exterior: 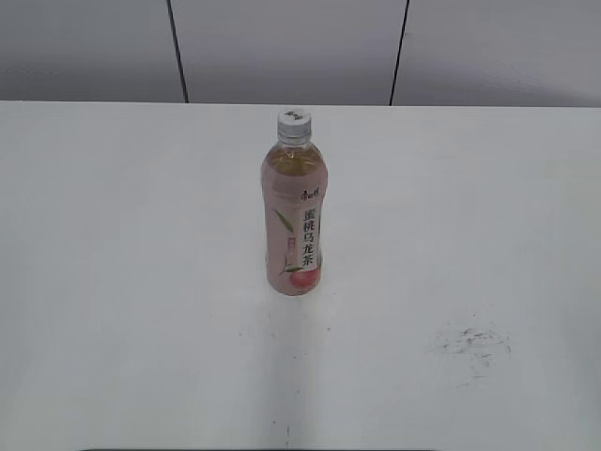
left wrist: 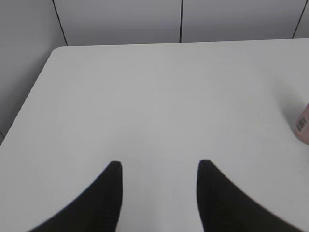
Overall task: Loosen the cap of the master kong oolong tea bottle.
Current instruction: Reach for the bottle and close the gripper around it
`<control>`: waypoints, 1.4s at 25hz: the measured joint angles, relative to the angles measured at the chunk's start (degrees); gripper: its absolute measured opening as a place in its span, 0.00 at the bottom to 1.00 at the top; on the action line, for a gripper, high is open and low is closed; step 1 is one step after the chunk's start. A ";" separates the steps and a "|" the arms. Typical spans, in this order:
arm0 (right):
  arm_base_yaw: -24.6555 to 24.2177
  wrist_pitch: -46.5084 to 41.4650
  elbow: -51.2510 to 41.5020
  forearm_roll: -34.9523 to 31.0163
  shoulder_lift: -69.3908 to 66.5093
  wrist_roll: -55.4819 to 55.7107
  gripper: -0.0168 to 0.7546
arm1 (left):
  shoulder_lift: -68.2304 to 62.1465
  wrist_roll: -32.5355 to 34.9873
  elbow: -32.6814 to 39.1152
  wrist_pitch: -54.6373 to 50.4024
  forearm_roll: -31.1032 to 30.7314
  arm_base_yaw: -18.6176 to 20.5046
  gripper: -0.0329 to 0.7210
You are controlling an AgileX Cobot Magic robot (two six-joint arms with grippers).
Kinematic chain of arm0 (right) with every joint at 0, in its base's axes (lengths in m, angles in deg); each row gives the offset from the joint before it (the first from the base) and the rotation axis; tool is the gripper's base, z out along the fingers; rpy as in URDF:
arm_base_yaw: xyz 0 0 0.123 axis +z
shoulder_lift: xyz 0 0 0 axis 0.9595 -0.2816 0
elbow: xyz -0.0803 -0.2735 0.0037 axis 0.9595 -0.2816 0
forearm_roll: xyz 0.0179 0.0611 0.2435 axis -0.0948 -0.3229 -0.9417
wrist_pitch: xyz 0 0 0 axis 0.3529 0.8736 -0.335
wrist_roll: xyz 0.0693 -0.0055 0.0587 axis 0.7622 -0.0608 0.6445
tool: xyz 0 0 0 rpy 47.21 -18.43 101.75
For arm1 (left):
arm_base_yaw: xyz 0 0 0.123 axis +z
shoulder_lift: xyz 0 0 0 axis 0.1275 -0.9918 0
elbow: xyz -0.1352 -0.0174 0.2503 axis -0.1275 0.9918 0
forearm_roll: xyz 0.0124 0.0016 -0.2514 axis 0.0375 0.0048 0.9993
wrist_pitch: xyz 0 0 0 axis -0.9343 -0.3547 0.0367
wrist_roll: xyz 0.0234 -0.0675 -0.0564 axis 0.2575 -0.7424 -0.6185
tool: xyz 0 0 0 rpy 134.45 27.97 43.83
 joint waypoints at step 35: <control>0.00 0.00 0.00 -0.02 0.00 0.06 0.66 | -28.31 30.44 15.91 54.50 37.98 -1.26 0.46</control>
